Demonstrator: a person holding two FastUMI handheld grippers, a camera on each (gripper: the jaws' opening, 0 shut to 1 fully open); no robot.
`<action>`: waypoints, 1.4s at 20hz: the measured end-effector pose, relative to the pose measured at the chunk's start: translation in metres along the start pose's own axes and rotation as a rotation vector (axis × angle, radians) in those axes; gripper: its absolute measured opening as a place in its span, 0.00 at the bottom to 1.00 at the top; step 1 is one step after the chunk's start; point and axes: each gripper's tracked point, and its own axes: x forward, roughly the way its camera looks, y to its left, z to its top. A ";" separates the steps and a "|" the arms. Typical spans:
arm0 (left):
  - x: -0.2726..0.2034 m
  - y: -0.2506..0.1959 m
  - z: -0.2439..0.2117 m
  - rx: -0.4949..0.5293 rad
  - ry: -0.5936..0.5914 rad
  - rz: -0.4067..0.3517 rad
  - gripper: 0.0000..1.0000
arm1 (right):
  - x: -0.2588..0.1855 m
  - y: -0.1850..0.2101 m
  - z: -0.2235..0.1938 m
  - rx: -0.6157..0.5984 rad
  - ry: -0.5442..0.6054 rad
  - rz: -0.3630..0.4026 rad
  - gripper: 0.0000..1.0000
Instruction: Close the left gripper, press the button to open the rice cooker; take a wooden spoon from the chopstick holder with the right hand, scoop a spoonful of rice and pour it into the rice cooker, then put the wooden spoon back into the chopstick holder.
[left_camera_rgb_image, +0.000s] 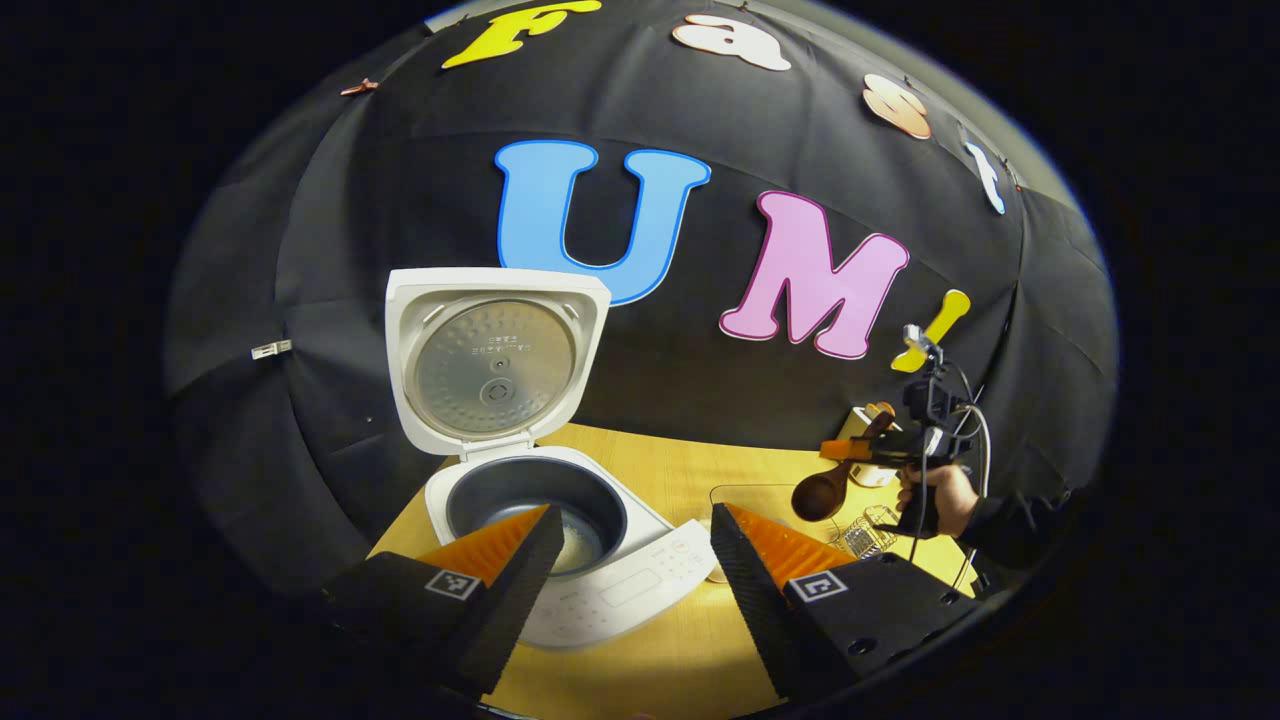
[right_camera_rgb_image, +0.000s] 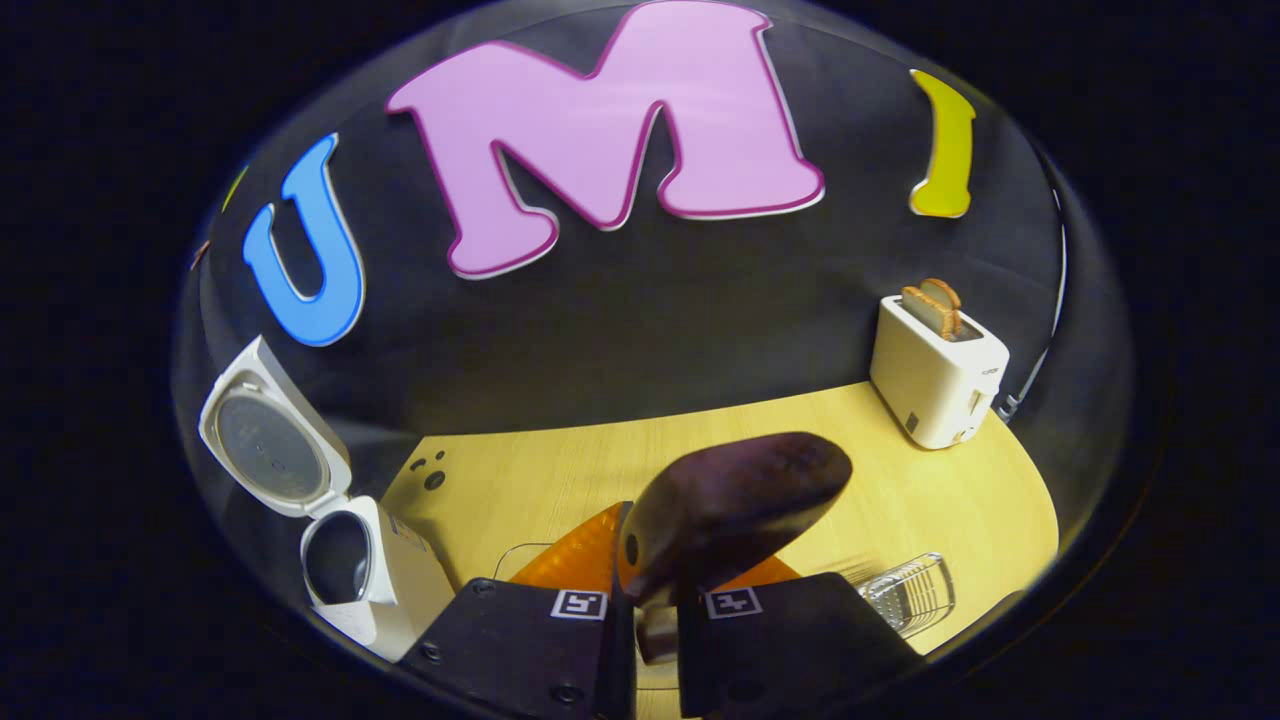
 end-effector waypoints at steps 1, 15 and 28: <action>0.002 0.004 -0.004 -0.010 0.006 -0.005 0.96 | 0.006 0.004 -0.008 -0.029 0.002 -0.006 0.21; 0.023 0.023 -0.028 -0.166 0.054 -0.058 0.96 | 0.034 0.006 -0.080 -0.259 0.134 -0.072 0.10; 0.023 0.035 -0.019 -0.203 0.043 -0.034 0.96 | 0.019 0.066 -0.121 0.137 0.268 0.013 0.10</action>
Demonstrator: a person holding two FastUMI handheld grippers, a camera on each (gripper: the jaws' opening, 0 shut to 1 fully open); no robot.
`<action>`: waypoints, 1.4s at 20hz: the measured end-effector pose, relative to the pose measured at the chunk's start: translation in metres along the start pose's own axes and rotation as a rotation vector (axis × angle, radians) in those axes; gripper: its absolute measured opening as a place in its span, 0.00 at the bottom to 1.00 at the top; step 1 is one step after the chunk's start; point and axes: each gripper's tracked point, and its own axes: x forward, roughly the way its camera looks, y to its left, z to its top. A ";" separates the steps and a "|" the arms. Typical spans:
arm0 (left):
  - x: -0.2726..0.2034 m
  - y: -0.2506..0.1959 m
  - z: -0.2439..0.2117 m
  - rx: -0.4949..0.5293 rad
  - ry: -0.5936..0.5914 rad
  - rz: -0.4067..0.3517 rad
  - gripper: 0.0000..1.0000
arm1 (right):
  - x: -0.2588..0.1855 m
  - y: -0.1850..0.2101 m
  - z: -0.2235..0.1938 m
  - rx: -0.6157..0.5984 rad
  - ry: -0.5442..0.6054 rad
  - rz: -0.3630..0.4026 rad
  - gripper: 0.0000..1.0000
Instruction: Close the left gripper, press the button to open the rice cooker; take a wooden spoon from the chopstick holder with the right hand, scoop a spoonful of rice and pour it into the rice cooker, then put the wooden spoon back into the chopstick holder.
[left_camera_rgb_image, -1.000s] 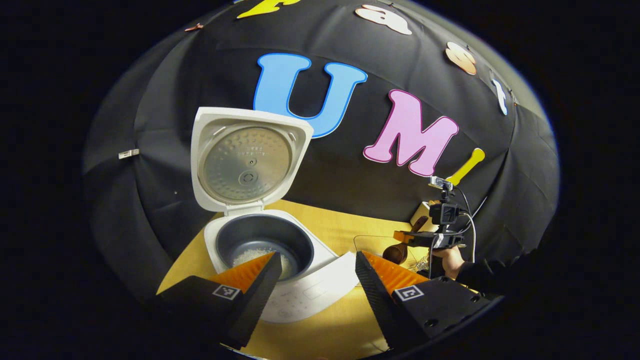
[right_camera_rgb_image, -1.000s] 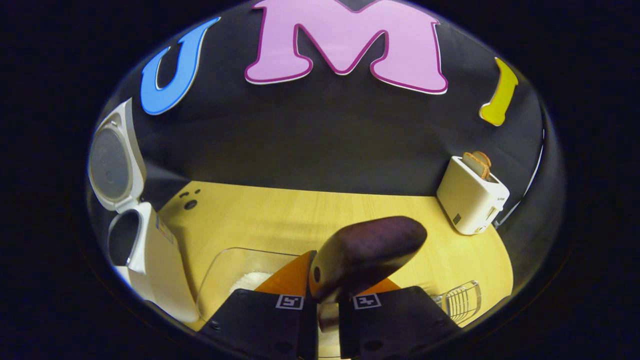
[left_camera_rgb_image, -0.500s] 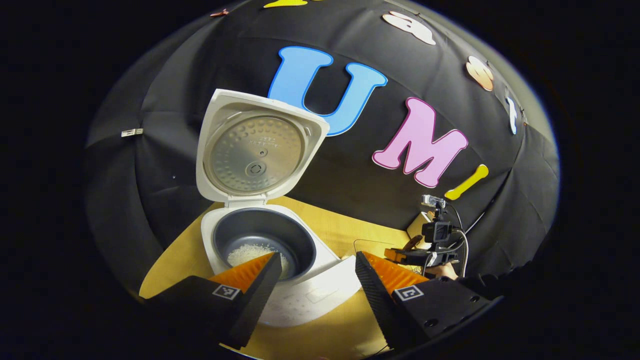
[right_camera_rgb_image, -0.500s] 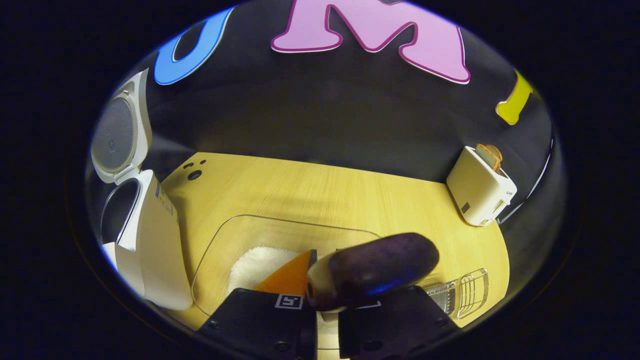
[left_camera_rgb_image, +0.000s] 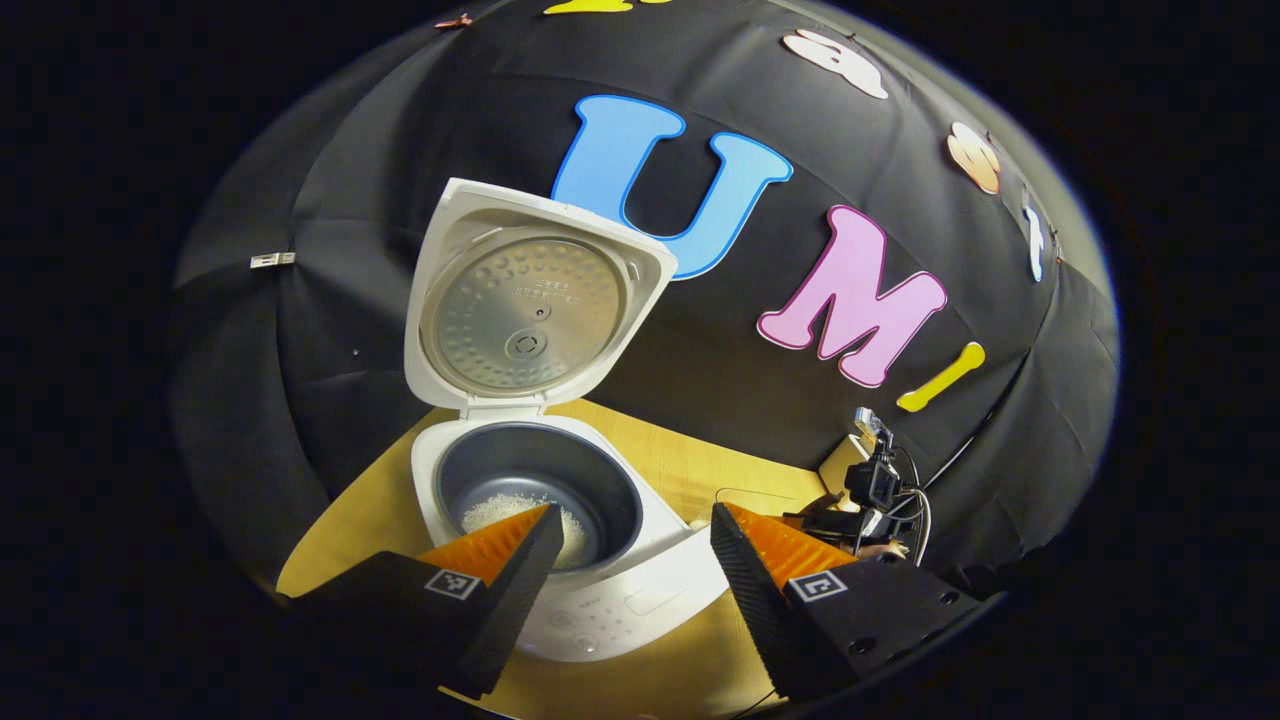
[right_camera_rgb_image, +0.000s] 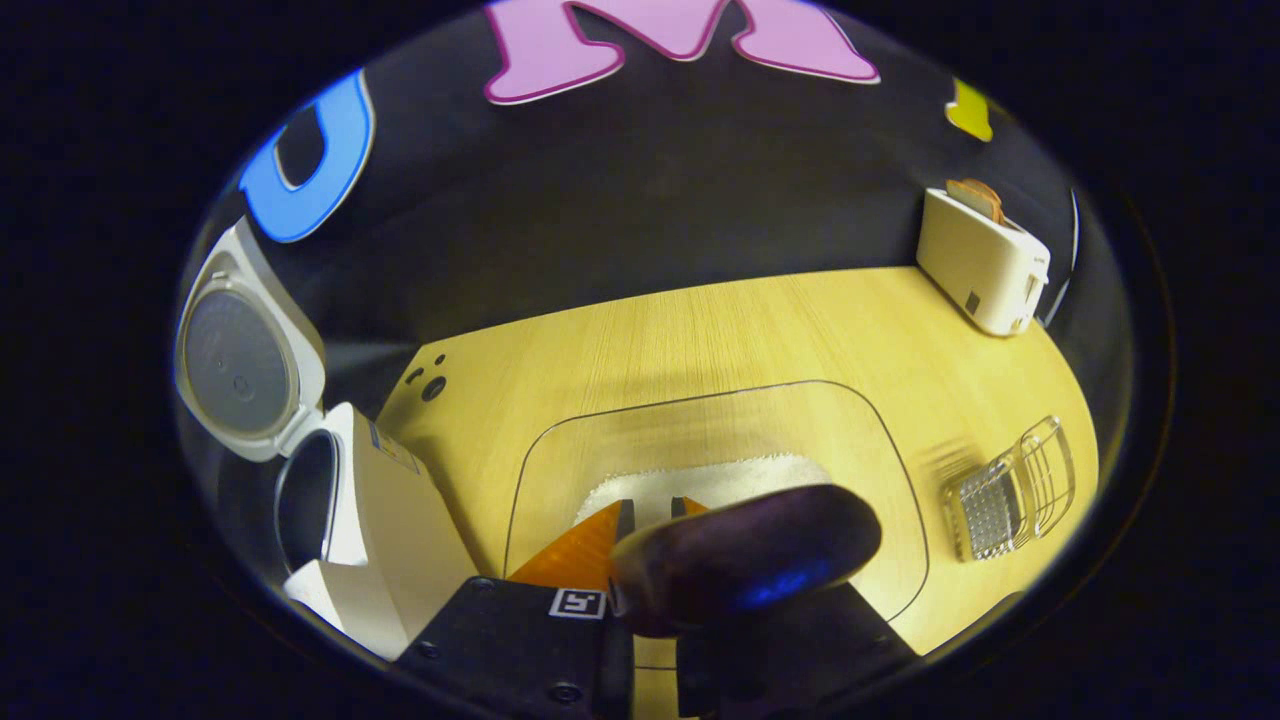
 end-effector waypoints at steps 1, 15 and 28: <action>0.000 0.001 0.000 0.000 0.000 0.001 0.96 | -0.001 0.002 -0.001 0.044 0.009 0.009 0.10; -0.013 0.009 0.002 -0.002 -0.007 0.036 0.96 | -0.018 -0.012 0.011 0.483 0.048 0.076 0.10; -0.016 -0.003 0.007 0.049 -0.018 0.045 0.96 | -0.067 -0.040 0.042 0.709 0.007 0.115 0.10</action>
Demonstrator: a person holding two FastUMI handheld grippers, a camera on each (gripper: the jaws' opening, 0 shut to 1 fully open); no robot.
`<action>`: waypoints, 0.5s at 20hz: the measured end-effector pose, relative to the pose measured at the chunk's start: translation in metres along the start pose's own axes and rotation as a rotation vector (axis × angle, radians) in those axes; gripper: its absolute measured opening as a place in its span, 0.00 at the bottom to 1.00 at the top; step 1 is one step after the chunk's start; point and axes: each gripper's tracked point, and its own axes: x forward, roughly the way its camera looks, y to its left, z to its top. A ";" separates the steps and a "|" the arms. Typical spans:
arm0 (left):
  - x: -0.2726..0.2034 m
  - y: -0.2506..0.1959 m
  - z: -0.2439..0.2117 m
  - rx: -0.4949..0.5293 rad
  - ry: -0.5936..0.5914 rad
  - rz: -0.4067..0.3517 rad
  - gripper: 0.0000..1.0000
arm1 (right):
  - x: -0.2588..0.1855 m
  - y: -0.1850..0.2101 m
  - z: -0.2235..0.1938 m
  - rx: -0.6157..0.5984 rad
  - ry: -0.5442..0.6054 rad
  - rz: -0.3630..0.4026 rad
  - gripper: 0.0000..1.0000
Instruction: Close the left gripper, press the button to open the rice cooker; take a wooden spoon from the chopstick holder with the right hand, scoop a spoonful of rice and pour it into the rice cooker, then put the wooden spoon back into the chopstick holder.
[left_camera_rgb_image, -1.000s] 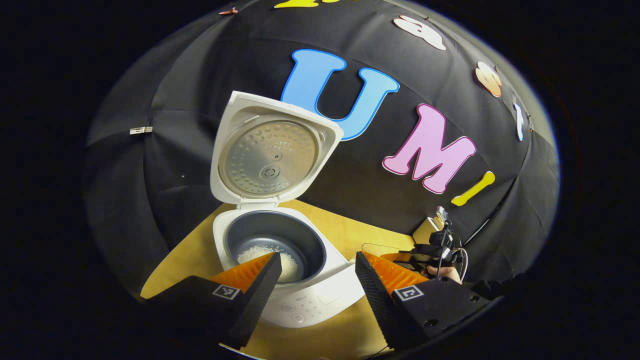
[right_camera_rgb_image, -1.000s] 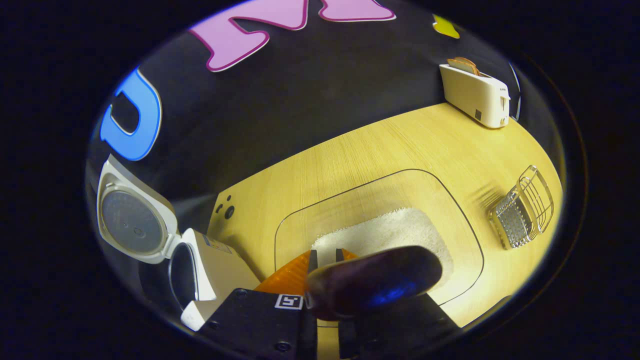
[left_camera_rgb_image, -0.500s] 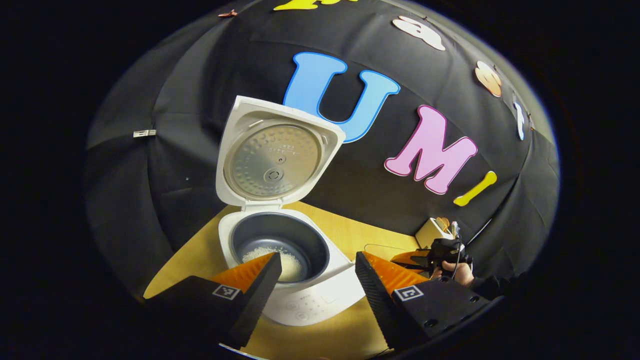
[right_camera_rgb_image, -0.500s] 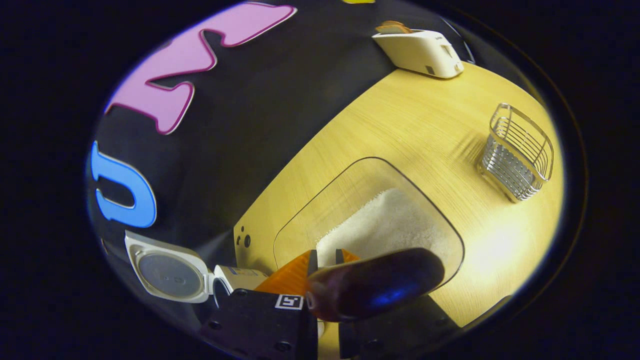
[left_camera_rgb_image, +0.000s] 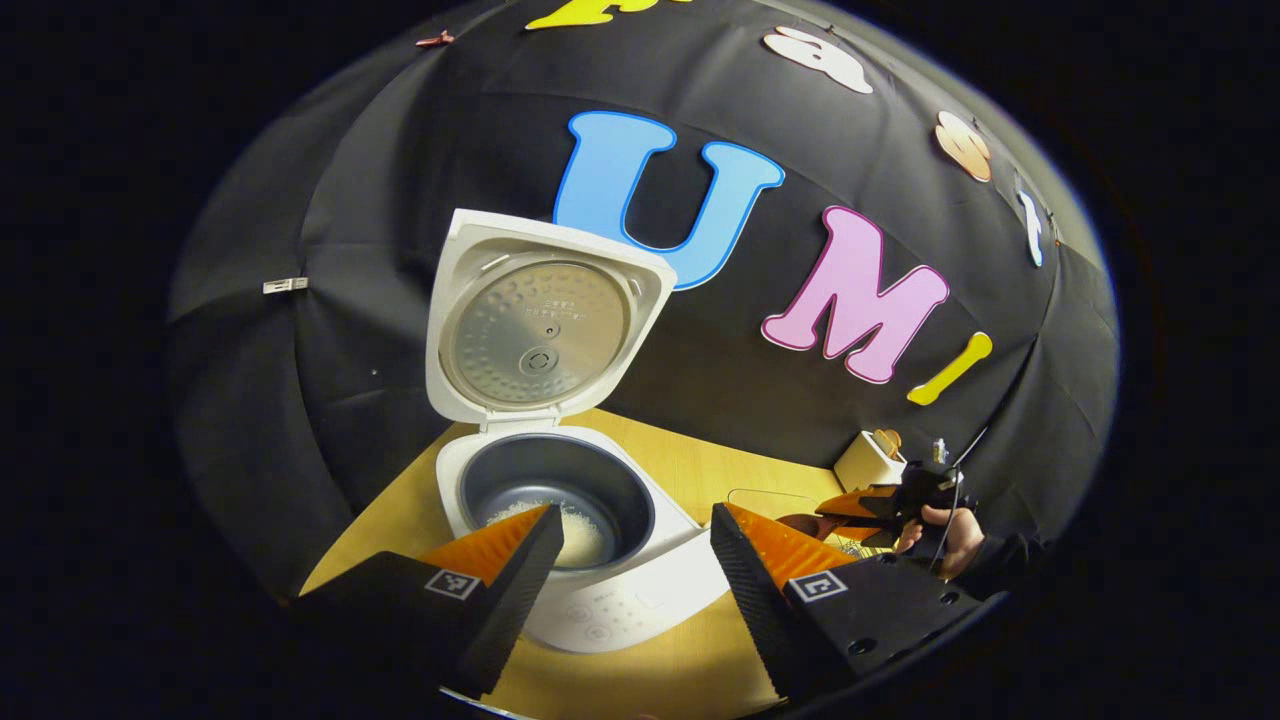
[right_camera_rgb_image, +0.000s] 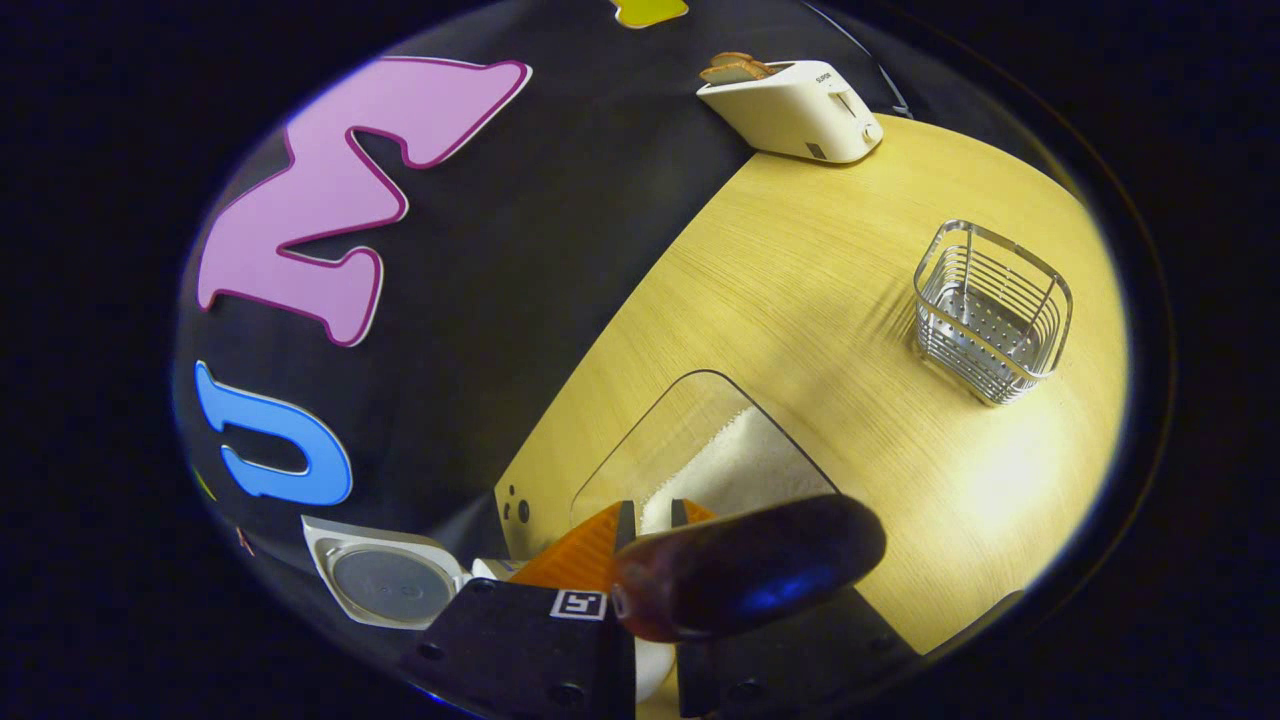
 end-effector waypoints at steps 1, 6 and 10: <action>0.000 -0.001 0.000 0.001 0.000 -0.001 0.96 | -0.003 0.005 0.000 0.020 0.006 0.013 0.10; -0.007 -0.006 0.000 0.001 -0.015 -0.006 0.96 | -0.023 0.046 -0.012 0.063 0.071 0.110 0.10; -0.017 0.000 0.002 -0.010 -0.031 0.007 0.96 | -0.034 0.089 -0.031 0.081 0.134 0.200 0.10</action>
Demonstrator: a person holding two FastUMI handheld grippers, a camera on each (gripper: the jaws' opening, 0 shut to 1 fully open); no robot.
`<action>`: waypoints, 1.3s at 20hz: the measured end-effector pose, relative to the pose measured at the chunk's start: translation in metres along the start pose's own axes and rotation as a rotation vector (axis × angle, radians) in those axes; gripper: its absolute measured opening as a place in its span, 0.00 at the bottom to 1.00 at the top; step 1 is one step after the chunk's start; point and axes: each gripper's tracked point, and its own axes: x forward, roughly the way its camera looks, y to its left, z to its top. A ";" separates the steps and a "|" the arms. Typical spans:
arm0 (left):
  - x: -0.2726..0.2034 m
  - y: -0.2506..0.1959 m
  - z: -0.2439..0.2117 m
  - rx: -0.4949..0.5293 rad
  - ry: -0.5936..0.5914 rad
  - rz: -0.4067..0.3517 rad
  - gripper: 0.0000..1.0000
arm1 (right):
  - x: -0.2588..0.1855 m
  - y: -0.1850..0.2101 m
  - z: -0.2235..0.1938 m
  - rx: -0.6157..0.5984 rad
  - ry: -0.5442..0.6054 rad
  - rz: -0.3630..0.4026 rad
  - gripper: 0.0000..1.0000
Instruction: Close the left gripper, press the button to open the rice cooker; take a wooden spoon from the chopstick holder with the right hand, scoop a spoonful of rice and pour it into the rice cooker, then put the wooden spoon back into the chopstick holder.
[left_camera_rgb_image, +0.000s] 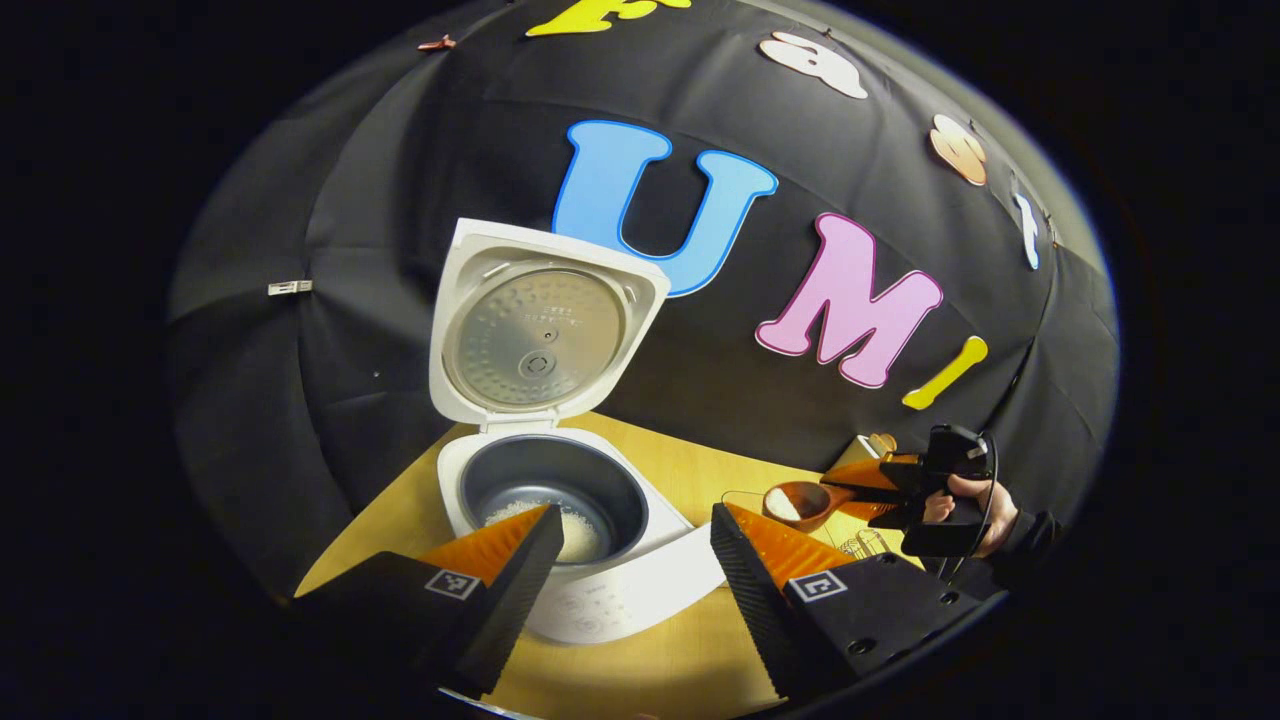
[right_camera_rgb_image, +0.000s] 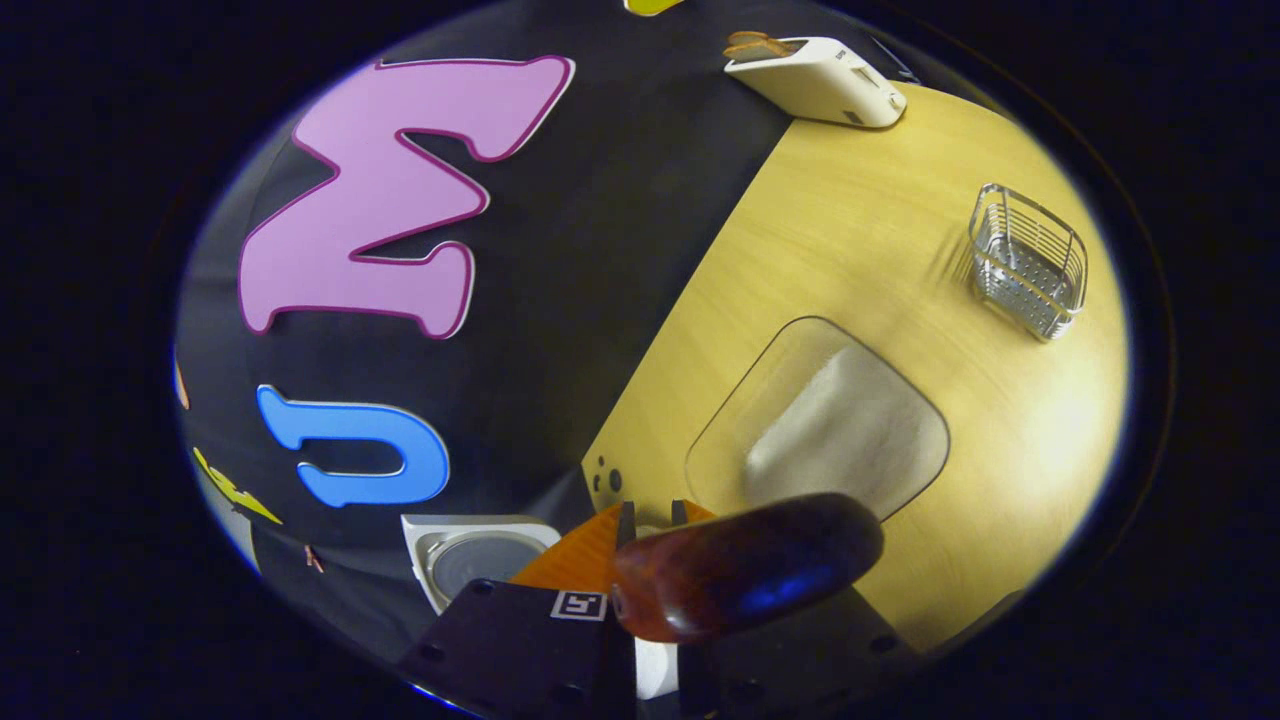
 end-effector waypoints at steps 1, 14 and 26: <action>-0.004 0.003 0.000 -0.003 -0.006 0.006 0.96 | 0.001 0.012 -0.006 -0.003 0.016 0.022 0.10; -0.047 0.082 0.008 -0.071 -0.053 0.160 0.96 | 0.068 0.115 -0.121 -0.245 0.181 0.127 0.08; -0.058 0.118 -0.001 -0.120 -0.047 0.256 0.96 | 0.134 0.127 -0.193 -0.916 0.074 0.086 0.08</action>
